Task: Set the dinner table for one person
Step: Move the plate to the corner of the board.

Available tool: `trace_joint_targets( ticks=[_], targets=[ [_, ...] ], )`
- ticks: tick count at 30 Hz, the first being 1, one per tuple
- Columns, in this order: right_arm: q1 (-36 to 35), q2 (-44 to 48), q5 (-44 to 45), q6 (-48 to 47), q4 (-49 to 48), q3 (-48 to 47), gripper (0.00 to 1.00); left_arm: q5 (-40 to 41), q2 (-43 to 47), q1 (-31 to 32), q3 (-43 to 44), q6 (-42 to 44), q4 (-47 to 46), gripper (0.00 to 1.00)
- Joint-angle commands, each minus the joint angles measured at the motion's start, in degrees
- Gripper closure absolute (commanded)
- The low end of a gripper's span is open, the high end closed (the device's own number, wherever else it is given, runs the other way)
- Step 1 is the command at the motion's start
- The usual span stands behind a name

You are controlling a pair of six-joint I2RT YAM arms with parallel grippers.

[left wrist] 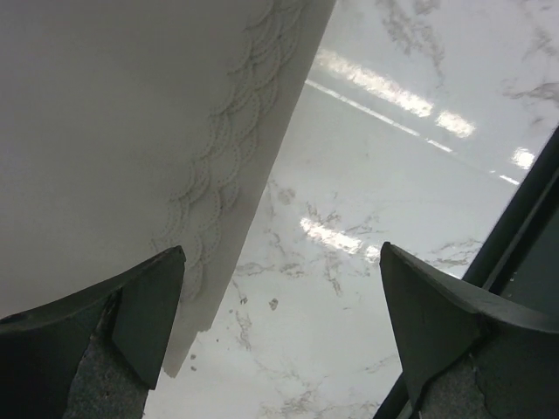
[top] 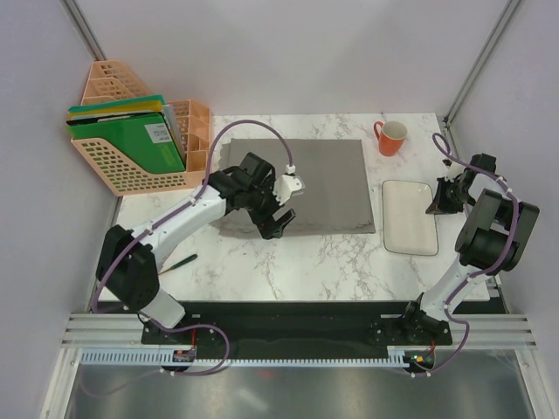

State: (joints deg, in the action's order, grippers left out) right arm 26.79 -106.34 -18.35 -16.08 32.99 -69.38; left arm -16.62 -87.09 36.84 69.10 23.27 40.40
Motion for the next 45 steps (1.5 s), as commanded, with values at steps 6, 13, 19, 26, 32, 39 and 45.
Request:
trace_joint_targets(
  ticks=[6, 13, 19, 26, 32, 39, 45],
  targets=[
    [-1.2, -4.7, 5.5, -4.1, 2.4, 5.8, 0.94, -26.5, -18.8, 1.7, 26.1, -4.3, 6.7, 0.0],
    [-1.3, -4.1, 4.6, -5.3, 2.0, 5.8, 0.94, -46.0, -40.0, 2.0, 46.3, -11.7, 11.5, 0.0],
    [-1.2, -3.6, 3.7, -6.3, 1.4, 7.0, 0.94, -41.2, -51.7, 3.7, 60.2, -18.7, 11.1, 0.0],
    [-1.0, -4.7, 5.5, -7.7, 1.0, 6.9, 0.96, -33.7, -59.0, 8.0, 71.4, -20.6, 12.3, 0.0],
    [-0.9, -3.0, 6.4, -8.4, 1.3, 6.8, 0.96, -27.3, -52.5, 9.1, 65.3, -14.2, 13.1, 0.0],
    [-0.8, -1.0, 5.3, -8.3, 2.8, 5.9, 0.94, -21.1, -40.8, 8.5, 56.8, -10.7, 13.3, 0.0],
    [-0.8, -1.2, 6.9, -10.5, 5.9, 6.4, 0.97, -18.4, -30.4, 6.8, 47.5, -9.9, 13.2, 0.0]
  ],
)
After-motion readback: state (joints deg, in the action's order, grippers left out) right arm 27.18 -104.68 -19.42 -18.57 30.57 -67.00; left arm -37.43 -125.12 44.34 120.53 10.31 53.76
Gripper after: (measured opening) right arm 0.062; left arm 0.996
